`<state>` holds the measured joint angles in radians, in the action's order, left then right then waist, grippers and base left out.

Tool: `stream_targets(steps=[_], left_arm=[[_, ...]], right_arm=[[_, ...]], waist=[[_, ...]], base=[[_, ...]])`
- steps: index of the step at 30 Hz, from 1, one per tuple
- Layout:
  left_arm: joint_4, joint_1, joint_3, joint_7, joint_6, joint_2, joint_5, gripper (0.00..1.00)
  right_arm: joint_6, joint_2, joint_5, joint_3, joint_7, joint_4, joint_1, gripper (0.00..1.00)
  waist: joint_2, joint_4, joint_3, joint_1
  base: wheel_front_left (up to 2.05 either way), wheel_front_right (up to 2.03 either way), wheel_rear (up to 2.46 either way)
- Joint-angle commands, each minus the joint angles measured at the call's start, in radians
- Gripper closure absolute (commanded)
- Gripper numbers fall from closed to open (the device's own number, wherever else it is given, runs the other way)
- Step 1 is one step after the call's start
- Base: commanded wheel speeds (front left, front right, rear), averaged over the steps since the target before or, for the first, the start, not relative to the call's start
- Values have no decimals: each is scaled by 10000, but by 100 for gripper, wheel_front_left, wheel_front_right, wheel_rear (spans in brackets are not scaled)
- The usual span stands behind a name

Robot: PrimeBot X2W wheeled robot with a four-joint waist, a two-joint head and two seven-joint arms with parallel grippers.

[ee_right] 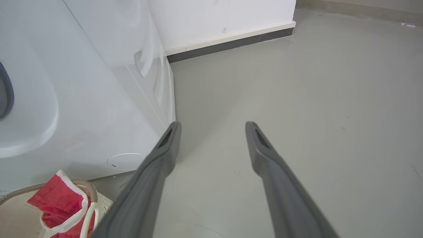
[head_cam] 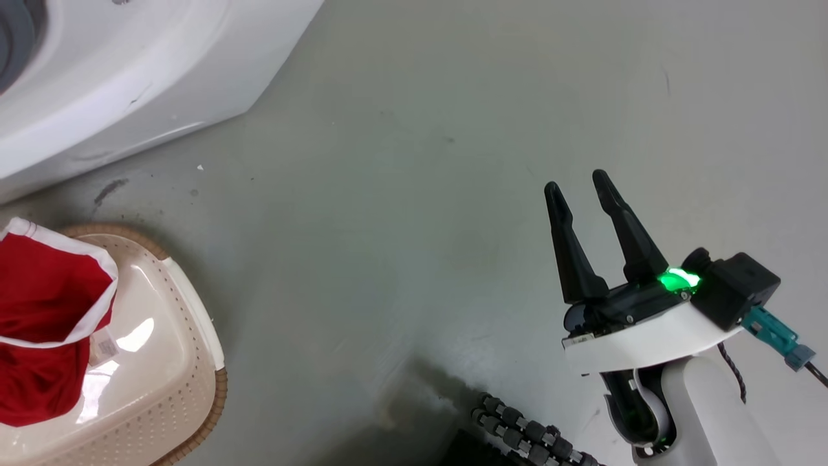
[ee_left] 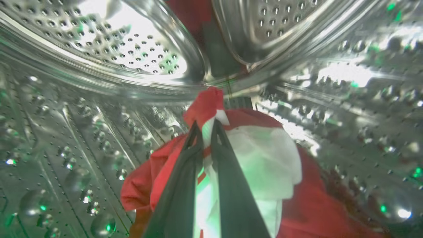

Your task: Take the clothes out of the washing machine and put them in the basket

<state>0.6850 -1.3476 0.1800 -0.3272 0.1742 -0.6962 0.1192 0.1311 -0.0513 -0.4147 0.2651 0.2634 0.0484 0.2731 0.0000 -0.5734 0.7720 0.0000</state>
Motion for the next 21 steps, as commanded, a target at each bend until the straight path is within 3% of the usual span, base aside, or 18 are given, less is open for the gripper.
stream_targets(steps=[1, 8, 21], left_arm=[[-21, 186, -90, 337, 80, -38, 73, 100], [204, 950, -470, 2296, 185, 249, 626, 100], [1040, 3074, -1027, 5074, 97, 1280, 1701, 100]], right_arm=[[-7, 18, -54, 8, 15, 18, 225, 0], [-7, 17, 211, -207, 16, 145, 235, 0], [-7, 14, 792, -744, 15, 231, -275, 0]], waist=[[0, -20, -113, 0], [0, 287, -781, 0], [0, 1083, -2314, 0]], base=[[0, 0, 0], [0, 0, 0], [0, 0, 0]])
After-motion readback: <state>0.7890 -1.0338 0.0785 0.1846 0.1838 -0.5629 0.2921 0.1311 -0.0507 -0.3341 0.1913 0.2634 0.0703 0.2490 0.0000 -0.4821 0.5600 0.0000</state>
